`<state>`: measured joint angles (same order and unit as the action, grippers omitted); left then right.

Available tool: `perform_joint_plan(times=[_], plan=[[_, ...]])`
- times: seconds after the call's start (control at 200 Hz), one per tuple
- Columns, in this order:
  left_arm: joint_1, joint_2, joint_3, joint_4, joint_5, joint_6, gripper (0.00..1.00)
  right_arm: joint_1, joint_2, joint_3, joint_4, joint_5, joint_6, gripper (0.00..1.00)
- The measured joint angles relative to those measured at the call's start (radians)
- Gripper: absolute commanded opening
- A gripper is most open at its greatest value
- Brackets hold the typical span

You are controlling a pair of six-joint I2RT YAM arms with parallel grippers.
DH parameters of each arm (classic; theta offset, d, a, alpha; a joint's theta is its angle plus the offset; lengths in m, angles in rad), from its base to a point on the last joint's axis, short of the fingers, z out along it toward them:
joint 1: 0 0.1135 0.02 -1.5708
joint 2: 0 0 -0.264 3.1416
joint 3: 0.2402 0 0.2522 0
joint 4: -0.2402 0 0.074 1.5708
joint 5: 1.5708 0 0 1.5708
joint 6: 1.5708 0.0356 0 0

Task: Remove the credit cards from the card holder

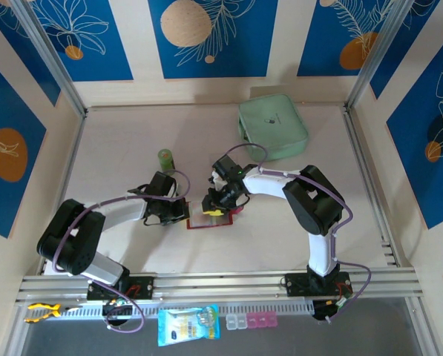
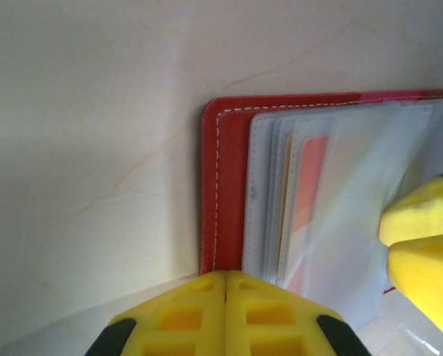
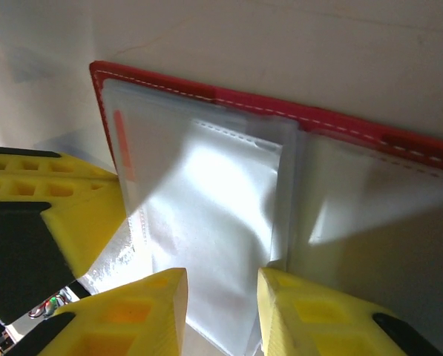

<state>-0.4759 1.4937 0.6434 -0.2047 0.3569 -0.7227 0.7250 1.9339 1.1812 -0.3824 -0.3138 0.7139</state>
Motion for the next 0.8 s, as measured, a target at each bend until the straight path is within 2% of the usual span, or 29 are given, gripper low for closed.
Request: perform_joint_plan(times=[0.275,0.41,0.53,0.8], plan=[[0.0,-0.056,0.008,-0.041,-0.011,-0.001,0.0,-0.005,0.0,-0.007,0.002,-0.001,-0.003,0.3],[0.0,-0.087,0.016,-0.027,0.001,-0.011,0.14,-0.01,0.0,-0.019,0.01,-0.002,-0.003,0.29],[-0.002,-0.09,0.017,0.008,0.022,-0.04,0.21,-0.014,-0.002,-0.032,0.027,-0.013,-0.002,0.29],[-0.021,-0.061,0.017,0.081,0.062,-0.087,0.28,-0.026,-0.008,-0.061,0.069,-0.042,0.005,0.29]])
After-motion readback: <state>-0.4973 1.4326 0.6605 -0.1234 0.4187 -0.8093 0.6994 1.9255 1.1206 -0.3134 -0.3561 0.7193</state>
